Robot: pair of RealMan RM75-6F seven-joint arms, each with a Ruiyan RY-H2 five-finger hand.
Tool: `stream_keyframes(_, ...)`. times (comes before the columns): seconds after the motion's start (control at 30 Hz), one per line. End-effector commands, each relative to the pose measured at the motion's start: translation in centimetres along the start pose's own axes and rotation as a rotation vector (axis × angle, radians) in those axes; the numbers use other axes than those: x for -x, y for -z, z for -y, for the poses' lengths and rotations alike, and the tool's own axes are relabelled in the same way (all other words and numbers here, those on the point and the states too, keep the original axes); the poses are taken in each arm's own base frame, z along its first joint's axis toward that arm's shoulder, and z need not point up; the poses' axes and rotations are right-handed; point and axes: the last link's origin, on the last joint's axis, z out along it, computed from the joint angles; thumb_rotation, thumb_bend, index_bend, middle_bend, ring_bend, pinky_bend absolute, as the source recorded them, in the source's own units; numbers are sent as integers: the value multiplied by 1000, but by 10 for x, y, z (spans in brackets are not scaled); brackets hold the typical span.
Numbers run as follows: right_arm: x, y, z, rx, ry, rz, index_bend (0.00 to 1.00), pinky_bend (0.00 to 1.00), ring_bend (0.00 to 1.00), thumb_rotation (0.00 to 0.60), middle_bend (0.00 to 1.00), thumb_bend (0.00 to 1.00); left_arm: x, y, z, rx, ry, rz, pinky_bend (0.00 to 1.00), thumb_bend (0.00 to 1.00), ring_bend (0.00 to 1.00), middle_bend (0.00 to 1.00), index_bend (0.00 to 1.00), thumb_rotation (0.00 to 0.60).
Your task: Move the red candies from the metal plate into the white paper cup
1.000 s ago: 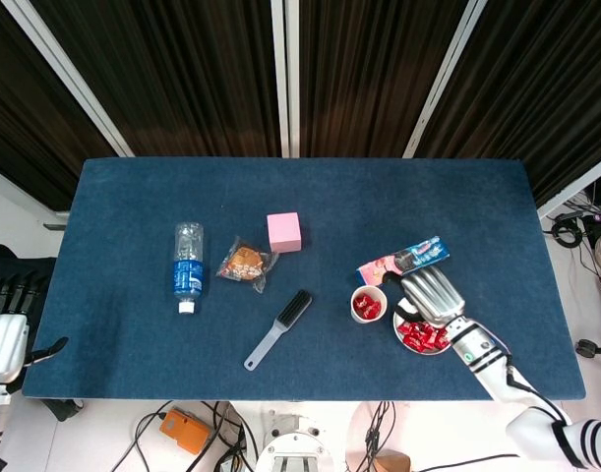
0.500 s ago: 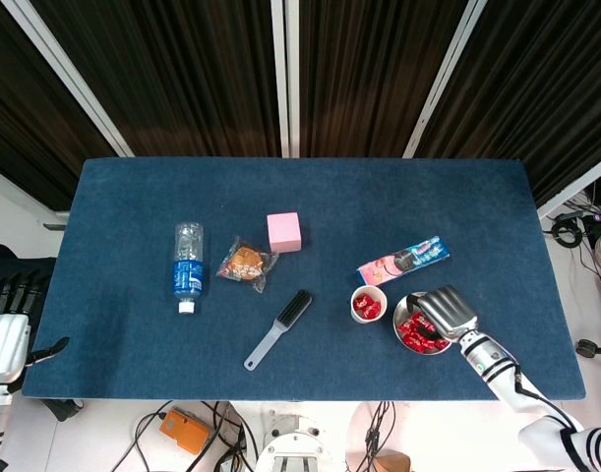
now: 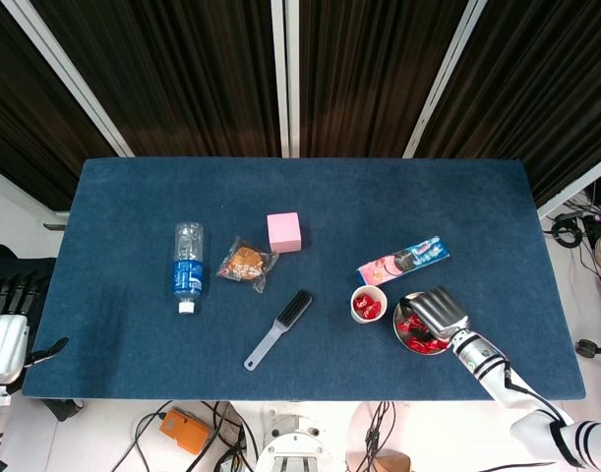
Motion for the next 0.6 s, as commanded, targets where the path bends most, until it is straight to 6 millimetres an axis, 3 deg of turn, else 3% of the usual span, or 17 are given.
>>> stream_keyframes(0.03, 0, 0, 0, 2, -3, 1, 557, 1000, 945, 600, 804, 421, 0, 0, 0, 0, -1, 0, 0, 0, 0, 57, 100, 600)
stream_keyframes(0.37, 4, -3, 0, 9, -23, 11, 612, 1000, 946, 600, 804, 523, 1, 1, 2, -2, 4, -3, 0, 0, 0, 57, 100, 600)
stream_keyframes(0.6, -28, 8, -2, 8, -52, -124, 642, 1000, 947, 600, 805, 549, 2, 1, 1, 2, 7, -5, 0, 0, 0, 57, 100, 600)
